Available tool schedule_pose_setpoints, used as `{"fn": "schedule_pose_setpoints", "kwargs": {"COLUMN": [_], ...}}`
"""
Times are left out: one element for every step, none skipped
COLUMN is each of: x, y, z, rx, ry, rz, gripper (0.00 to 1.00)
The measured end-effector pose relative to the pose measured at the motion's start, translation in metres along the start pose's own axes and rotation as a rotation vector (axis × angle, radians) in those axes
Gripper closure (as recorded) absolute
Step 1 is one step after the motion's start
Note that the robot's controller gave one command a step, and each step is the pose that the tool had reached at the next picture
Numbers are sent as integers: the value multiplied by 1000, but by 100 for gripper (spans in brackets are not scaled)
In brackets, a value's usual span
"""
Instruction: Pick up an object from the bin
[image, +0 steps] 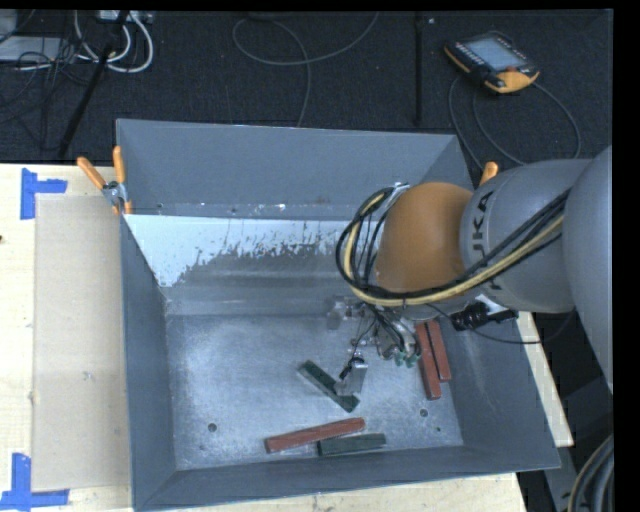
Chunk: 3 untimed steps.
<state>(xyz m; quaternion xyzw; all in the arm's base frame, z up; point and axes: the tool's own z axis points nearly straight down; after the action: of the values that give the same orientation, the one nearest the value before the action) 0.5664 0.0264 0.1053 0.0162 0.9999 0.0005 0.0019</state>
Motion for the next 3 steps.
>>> {"fn": "schedule_pose_setpoints", "kwargs": {"x": [16, 27, 21], "y": [6, 7, 7], "z": [35, 36, 36], "rx": [0, 1, 1], "ry": [6, 7, 4], "rz": [-106, 97, -47], "gripper": [0, 0, 0]}}
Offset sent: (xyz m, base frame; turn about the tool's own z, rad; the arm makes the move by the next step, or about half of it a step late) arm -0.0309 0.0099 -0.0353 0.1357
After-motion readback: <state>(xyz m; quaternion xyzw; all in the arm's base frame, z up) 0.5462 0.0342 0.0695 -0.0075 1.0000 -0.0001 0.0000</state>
